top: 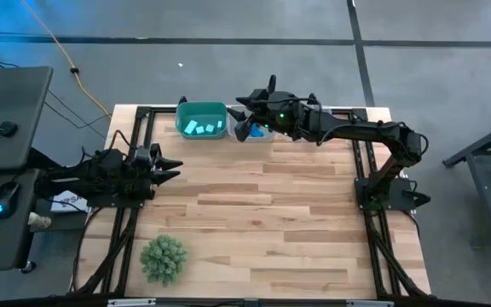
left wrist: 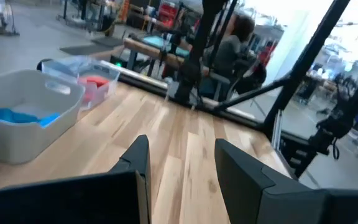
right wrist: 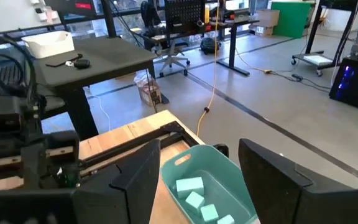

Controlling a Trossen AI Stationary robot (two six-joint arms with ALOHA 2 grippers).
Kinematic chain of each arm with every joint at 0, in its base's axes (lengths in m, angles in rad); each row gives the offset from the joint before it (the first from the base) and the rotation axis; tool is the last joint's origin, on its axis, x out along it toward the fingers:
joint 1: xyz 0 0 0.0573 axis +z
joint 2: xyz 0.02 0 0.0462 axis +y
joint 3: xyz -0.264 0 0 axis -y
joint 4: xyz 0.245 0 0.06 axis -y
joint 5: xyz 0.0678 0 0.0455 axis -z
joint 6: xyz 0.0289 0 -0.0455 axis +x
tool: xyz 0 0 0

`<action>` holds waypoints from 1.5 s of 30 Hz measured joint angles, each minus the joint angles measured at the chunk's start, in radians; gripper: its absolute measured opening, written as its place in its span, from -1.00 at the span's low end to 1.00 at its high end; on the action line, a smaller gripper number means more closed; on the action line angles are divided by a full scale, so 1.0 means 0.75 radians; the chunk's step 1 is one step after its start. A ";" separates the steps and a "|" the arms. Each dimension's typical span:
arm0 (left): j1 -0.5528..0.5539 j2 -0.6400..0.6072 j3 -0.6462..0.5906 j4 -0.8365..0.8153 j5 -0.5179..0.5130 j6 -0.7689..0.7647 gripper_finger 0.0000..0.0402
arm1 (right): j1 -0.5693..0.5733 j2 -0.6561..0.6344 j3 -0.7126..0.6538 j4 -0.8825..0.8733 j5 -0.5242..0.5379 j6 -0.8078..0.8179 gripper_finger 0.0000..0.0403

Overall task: Sort & place blocks by color
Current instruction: Return to Home Position

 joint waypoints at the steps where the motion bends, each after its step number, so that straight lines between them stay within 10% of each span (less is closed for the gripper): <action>1: 0.001 0.004 -0.014 0.030 -0.006 0.000 -0.50 | 0.000 -0.008 0.000 -0.009 0.000 0.007 0.04; 29: 0.002 0.058 -0.211 0.204 -0.045 -0.046 -0.50 | -0.021 -0.798 -0.007 -1.115 0.137 -0.130 0.04; 36: 0.002 0.058 -0.211 0.205 -0.045 -0.046 -0.50 | -0.006 -1.156 -0.483 -0.850 0.116 -0.063 0.04; 45: 0.002 0.058 -0.211 0.205 -0.045 -0.046 -0.50 | -0.006 -1.579 -0.982 -0.478 -0.327 0.010 0.04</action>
